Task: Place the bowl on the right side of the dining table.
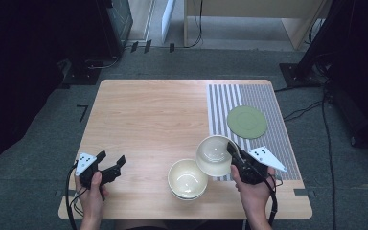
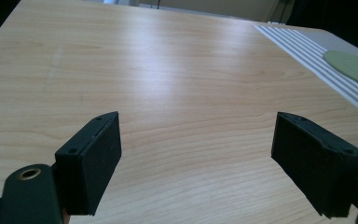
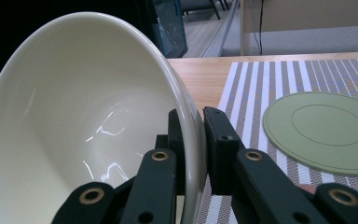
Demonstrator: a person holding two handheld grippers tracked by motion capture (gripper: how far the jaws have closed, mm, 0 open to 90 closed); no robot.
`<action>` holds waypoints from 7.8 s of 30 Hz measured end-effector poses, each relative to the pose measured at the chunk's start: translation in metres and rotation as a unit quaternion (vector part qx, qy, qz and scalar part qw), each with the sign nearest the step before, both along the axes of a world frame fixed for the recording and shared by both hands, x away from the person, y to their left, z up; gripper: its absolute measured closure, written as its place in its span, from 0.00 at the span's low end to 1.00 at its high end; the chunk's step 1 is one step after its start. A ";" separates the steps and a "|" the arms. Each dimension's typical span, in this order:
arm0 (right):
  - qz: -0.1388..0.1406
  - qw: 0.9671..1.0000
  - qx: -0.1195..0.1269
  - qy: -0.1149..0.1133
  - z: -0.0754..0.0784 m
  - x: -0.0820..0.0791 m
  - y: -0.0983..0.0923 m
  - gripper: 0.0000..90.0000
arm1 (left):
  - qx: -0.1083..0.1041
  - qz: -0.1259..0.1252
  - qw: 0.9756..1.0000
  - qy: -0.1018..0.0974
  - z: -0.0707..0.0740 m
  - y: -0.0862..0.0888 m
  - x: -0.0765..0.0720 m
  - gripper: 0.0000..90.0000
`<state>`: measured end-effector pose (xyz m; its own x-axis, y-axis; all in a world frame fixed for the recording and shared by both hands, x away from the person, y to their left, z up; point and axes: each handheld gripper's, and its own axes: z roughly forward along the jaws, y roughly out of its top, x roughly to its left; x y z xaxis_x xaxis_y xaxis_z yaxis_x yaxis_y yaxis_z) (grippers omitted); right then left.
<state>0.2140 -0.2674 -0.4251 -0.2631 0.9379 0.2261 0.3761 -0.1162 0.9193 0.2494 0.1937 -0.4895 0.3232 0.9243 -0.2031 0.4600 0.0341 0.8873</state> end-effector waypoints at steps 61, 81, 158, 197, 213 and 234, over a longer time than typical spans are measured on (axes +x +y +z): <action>-0.088 0.996 0.025 0.021 0.001 0.045 -0.060 0.91 | 0.029 0.025 0.999 0.034 -0.024 0.028 0.006 0.17; -0.110 0.993 0.016 0.037 0.001 0.071 -0.068 0.91 | 0.036 0.023 0.998 0.038 -0.025 0.026 0.007 0.18; -0.221 0.946 0.102 0.213 -0.053 0.176 -0.127 0.91 | 0.042 0.022 0.998 0.040 -0.025 0.024 0.007 0.18; -0.233 0.934 0.162 0.217 -0.058 0.188 -0.140 0.74 | 0.042 0.026 0.998 0.041 -0.025 0.025 0.008 0.18; -0.167 0.966 0.098 0.173 -0.046 0.165 -0.133 0.50 | 0.049 0.026 0.998 0.044 -0.025 0.023 0.008 0.18; -0.102 0.982 0.050 0.154 -0.041 0.138 -0.123 0.14 | 0.049 0.026 0.997 0.045 -0.025 0.023 0.008 0.18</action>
